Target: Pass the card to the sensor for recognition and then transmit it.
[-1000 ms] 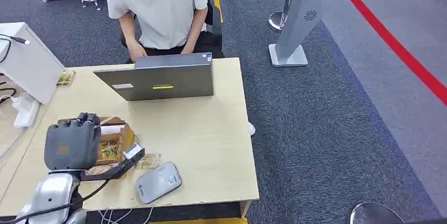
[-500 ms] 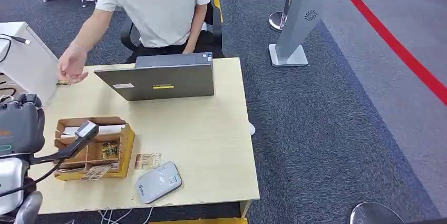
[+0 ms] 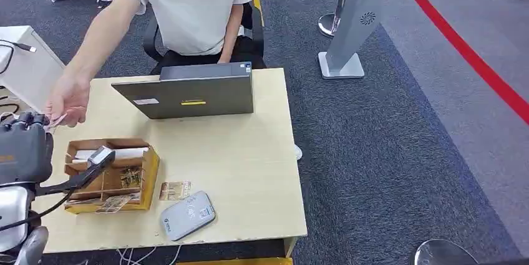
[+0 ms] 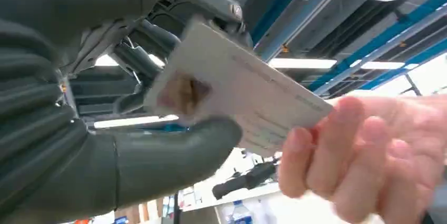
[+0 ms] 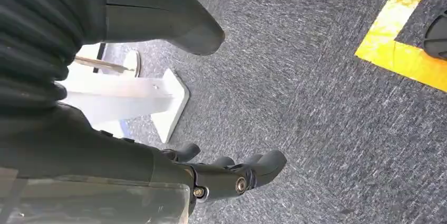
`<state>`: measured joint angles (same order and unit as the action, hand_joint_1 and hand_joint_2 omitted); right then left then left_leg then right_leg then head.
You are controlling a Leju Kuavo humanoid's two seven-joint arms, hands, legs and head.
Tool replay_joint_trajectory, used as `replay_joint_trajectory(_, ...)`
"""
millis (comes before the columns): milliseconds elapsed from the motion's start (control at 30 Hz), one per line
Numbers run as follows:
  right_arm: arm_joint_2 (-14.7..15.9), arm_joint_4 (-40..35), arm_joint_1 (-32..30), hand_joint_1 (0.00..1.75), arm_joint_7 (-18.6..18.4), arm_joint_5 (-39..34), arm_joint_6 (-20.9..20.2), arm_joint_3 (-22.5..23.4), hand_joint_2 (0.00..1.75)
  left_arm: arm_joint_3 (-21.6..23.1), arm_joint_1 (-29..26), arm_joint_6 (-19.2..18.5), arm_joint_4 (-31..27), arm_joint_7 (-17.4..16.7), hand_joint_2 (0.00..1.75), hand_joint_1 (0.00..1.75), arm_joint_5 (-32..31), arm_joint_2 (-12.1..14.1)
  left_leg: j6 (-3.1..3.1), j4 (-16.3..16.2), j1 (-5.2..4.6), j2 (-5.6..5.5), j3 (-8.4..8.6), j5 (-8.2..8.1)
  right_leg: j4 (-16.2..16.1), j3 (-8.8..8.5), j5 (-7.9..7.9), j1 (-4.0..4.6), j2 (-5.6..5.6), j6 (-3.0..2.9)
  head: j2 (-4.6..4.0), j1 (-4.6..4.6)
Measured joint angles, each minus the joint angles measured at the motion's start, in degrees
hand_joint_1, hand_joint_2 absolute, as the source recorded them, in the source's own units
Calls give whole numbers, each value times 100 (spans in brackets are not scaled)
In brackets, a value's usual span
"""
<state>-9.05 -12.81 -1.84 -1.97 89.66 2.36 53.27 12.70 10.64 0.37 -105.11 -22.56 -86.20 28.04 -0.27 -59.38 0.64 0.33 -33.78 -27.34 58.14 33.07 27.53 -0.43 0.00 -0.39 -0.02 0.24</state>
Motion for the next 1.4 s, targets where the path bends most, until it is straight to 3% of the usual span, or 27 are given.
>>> replay_joint_trajectory(400, 0, 0, 8, 0, 18, 2, -9, 44, 175, -24, 0, -22, 22, 13, 175, 0, 0, -7, 0, 0, 0, 0, 0, 0, 0, 0, 0, 0, 0, 0, 0, 0)
replay_joint_trajectory(533, 0, -4, 16, 0, 39, -20, -7, 103, 175, -74, -113, -114, -9, 412, 175, 0, 0, -114, 0, 0, -1, 1, 0, 0, 0, -1, 0, -1, 2, 0, 0, 0)
replay_joint_trajectory(600, -17, -13, 13, 0, 22, -44, 4, 175, 175, -55, -340, -194, -198, 614, 175, 0, 0, -159, 0, 0, -1, 6, 1, -1, 0, 3, 0, -1, 11, 0, 0, -2)
replay_joint_trajectory(767, -63, -44, 17, 0, -11, -85, 20, 315, 175, 144, -701, -295, -610, 535, 175, 0, 0, -195, 1, 0, -1, 2, -3, -2, -2, 6, 1, -1, 8, 0, 2, -2)
replay_joint_trajectory(1133, -94, -72, 15, 0, -37, -74, 24, 444, 175, 304, -918, -302, -938, 636, 175, 0, 0, -197, 0, 1, 0, 3, -3, -1, -1, 3, 0, 0, 7, 0, 0, 0)
replay_joint_trajectory(1400, -186, -142, 19, 0, -53, 20, 61, 726, 175, 579, -1609, -335, -1541, 706, 175, 0, 0, -195, 1, 1, -1, 3, -4, -9, -3, 5, 7, -1, 8, 3, 0, 0)
